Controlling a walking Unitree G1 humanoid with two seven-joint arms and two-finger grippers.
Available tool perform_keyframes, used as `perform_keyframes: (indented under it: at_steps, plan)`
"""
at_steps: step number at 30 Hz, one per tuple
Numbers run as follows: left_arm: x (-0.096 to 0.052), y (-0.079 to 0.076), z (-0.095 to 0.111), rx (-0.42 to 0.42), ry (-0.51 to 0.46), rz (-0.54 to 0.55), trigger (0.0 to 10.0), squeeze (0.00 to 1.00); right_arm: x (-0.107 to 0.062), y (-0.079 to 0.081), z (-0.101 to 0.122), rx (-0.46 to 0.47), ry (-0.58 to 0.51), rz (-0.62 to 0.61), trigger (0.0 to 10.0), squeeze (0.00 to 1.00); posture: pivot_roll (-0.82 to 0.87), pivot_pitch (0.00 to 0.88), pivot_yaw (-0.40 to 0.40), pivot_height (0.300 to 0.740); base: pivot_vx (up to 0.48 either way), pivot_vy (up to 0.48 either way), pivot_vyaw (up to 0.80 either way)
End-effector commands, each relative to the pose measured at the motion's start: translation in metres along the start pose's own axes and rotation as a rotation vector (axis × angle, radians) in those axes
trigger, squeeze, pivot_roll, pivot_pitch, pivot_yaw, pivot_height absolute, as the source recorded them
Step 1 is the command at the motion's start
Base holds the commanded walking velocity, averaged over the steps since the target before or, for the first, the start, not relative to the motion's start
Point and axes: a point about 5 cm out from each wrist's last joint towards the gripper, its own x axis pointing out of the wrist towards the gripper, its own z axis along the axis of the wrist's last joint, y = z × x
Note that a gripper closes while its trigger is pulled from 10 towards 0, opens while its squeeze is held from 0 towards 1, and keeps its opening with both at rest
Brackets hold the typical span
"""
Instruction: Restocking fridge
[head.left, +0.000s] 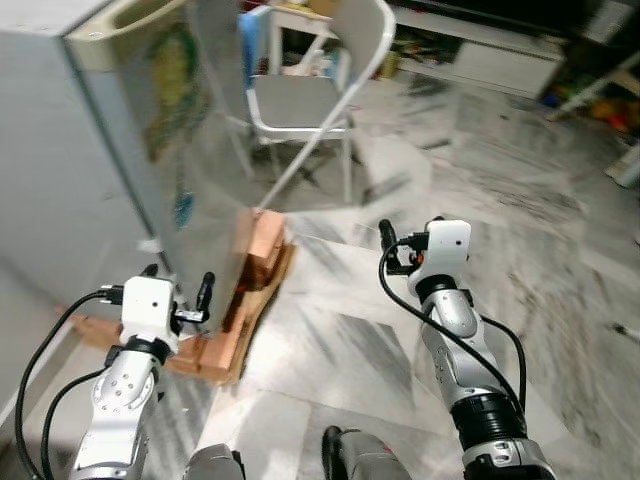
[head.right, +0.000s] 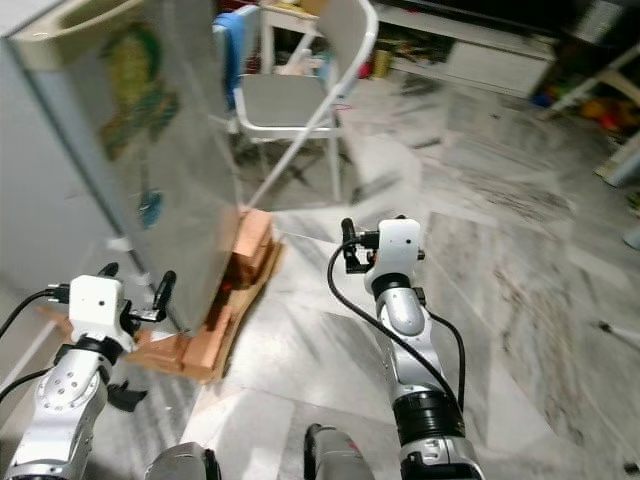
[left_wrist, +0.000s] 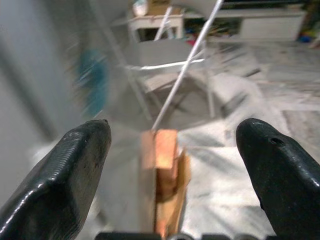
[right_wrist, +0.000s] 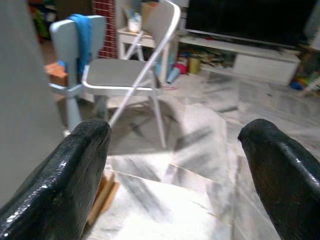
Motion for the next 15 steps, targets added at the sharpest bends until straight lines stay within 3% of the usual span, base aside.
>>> perform_keyframes:
  at_steps: [1,5,8,12,15]
  plan:
    - [0.003,0.001,-0.001,0.015,0.001,0.011,10.0,0.00,-0.002,-0.003,-0.002,-0.004,0.012,-0.004,10.0,0.00,0.12,0.074,-0.101,0.740,0.000,0.000,-0.80]
    - [0.014,0.016,0.000,0.069,-0.002,0.133,10.0,0.00,-0.006,-0.004,-0.002,-0.007,0.013,0.007,10.0,0.00,0.10,0.084,-0.102,0.740,0.000,0.000,-0.68]
    - [0.022,0.023,-0.001,0.026,0.012,0.168,10.0,0.00,-0.009,-0.009,0.000,-0.012,0.013,0.002,10.0,0.00,0.08,0.094,-0.105,0.740,0.000,0.000,0.00]
    - [0.031,0.030,0.001,0.060,0.008,0.219,10.0,0.00,-0.013,-0.012,-0.001,-0.023,0.019,-0.001,10.0,0.00,0.06,0.102,-0.106,0.740,0.000,0.000,0.00]
    - [0.038,0.034,0.005,0.039,-0.004,0.248,10.0,0.00,-0.017,-0.015,-0.002,-0.032,0.024,-0.004,10.0,0.00,0.05,0.103,-0.103,0.740,0.000,0.000,0.00]
